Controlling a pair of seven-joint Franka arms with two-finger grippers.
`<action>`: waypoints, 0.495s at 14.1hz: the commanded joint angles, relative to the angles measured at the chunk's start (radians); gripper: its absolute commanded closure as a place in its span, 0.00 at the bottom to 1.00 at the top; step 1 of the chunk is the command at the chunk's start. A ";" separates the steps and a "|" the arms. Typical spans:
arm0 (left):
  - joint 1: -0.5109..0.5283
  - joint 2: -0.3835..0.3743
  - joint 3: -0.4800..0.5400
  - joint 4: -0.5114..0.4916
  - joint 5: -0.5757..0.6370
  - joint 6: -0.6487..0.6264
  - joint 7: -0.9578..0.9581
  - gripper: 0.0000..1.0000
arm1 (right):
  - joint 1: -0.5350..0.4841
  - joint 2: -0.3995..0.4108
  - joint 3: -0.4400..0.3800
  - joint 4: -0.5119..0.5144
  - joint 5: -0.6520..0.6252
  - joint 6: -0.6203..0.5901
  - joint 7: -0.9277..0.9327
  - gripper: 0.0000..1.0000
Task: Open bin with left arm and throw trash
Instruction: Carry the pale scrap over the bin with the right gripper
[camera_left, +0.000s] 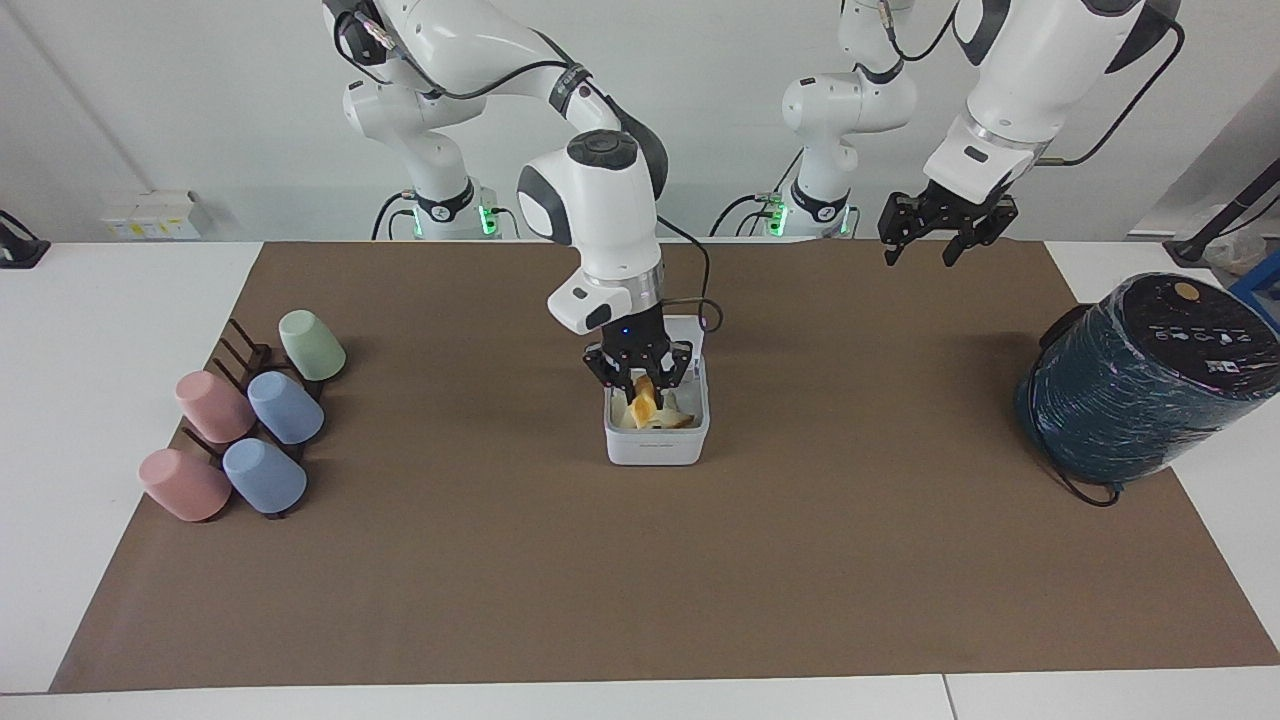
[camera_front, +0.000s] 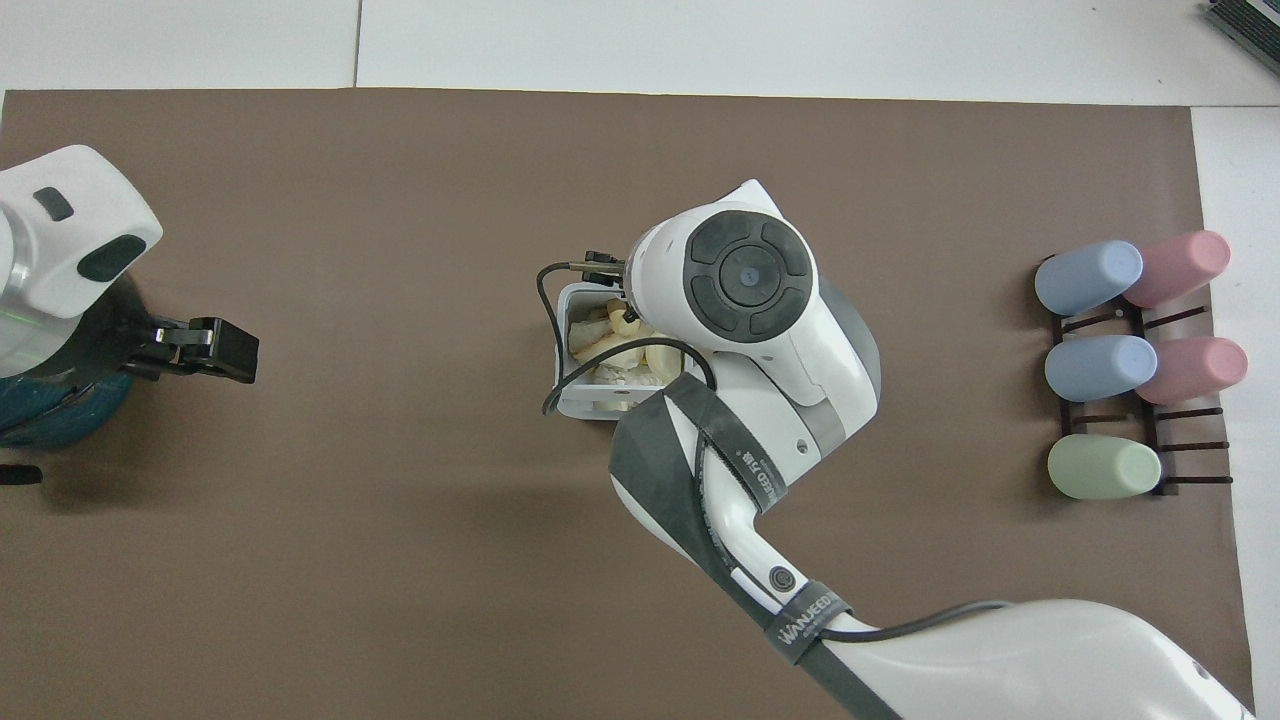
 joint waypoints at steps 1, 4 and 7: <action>0.011 -0.030 -0.003 -0.037 -0.004 0.037 0.007 0.00 | -0.003 -0.049 0.005 -0.069 0.036 -0.016 0.008 0.55; 0.009 -0.033 -0.005 -0.040 -0.004 0.024 -0.002 0.00 | -0.005 -0.052 0.020 -0.070 0.039 -0.026 0.008 0.00; 0.011 -0.035 -0.005 -0.040 -0.004 0.021 -0.001 0.00 | -0.007 -0.049 0.019 -0.055 0.033 -0.023 -0.001 0.00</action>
